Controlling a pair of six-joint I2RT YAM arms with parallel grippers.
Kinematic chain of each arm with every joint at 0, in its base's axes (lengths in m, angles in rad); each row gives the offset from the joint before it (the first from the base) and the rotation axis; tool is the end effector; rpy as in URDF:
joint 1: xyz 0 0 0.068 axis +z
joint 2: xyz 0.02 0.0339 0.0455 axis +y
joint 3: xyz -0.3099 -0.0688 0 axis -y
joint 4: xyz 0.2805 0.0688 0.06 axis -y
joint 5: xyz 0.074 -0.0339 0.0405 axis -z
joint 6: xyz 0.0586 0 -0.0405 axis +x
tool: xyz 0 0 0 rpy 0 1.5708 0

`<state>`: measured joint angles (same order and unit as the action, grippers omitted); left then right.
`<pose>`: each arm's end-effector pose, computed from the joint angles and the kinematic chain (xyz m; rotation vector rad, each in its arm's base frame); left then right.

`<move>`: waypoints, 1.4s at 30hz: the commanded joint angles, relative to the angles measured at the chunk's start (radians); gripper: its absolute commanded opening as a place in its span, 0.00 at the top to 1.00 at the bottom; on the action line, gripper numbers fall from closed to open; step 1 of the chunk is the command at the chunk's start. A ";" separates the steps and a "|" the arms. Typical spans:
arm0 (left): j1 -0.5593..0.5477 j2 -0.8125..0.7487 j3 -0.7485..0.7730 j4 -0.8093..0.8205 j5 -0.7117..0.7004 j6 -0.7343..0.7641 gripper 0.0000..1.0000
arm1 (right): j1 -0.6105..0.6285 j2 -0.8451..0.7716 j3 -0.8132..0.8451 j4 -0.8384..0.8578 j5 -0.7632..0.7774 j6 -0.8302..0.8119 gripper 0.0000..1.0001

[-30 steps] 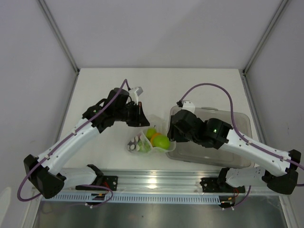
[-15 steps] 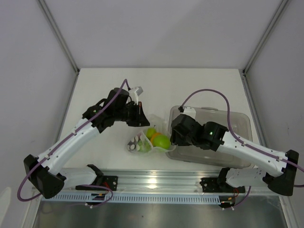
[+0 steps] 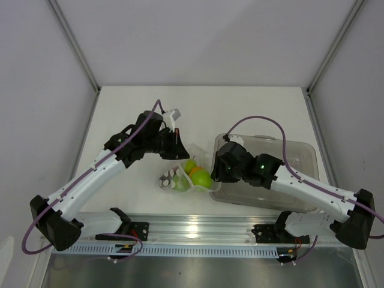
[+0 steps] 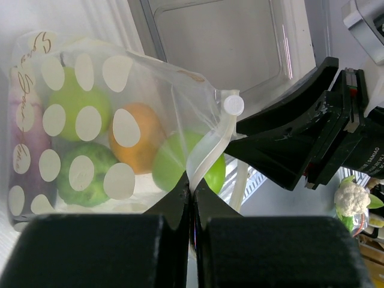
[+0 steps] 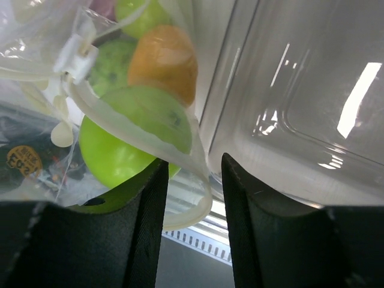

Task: Place the food in the zip-top bag and seal the zipper
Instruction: Adjust the zipper food storage bag at the center of the board.

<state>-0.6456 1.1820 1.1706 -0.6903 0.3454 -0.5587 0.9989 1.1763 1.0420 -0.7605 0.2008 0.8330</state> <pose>0.2136 -0.1857 0.3737 0.3019 2.4177 -0.9876 0.1555 0.2200 0.3190 -0.1200 2.5207 0.5483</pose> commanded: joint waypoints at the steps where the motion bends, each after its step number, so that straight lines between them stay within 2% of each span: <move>1: -0.003 -0.015 0.000 0.040 0.021 -0.015 0.99 | -0.005 0.022 0.018 0.075 -0.031 -0.014 0.57; 3: -0.003 -0.012 0.003 0.041 0.026 -0.015 0.99 | -0.006 0.032 0.018 0.081 -0.037 -0.012 0.59; 8: -0.005 -0.016 0.001 0.044 0.026 -0.015 0.99 | -0.005 0.046 -0.014 0.101 -0.041 0.000 0.75; 11: -0.005 -0.019 -0.003 0.041 0.024 -0.013 0.99 | -0.006 0.046 -0.040 0.124 -0.047 0.006 0.79; 12: -0.005 -0.019 -0.003 0.047 0.026 -0.014 0.99 | -0.005 0.049 -0.049 0.131 -0.050 0.006 0.89; 14: -0.003 -0.019 -0.009 0.048 0.030 -0.014 0.99 | -0.005 0.058 -0.048 0.135 -0.047 0.000 1.00; 20: -0.003 0.007 0.003 0.014 0.033 0.023 0.99 | 0.007 0.059 0.064 0.110 -0.052 -0.032 1.00; 23: -0.003 0.016 0.035 -0.052 -0.002 0.078 0.99 | 0.020 0.054 0.209 0.107 -0.096 -0.043 1.00; 26: -0.003 -0.040 0.052 -0.068 -0.065 0.126 0.99 | 0.026 0.049 0.392 0.112 -0.155 -0.032 1.00; 28: -0.003 -0.152 0.044 -0.025 -0.037 0.148 0.99 | 0.027 0.051 0.438 0.104 -0.185 -0.002 1.00; 31: -0.005 -0.257 0.006 0.031 -0.032 0.143 0.96 | 0.021 0.054 0.418 0.118 -0.189 0.012 1.00; 35: -0.005 -0.202 -0.008 -0.081 -0.120 0.137 0.99 | -0.013 0.097 0.362 0.088 -0.176 0.014 1.00; 42: -0.003 -0.217 -0.016 -0.092 -0.141 0.146 0.99 | -0.011 0.077 0.242 0.142 -0.179 0.043 1.00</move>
<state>-0.6456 0.9710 1.1366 -0.7723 0.2398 -0.4416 0.9863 1.2774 1.3128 -0.6525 0.0238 0.8543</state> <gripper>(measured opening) 0.010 0.007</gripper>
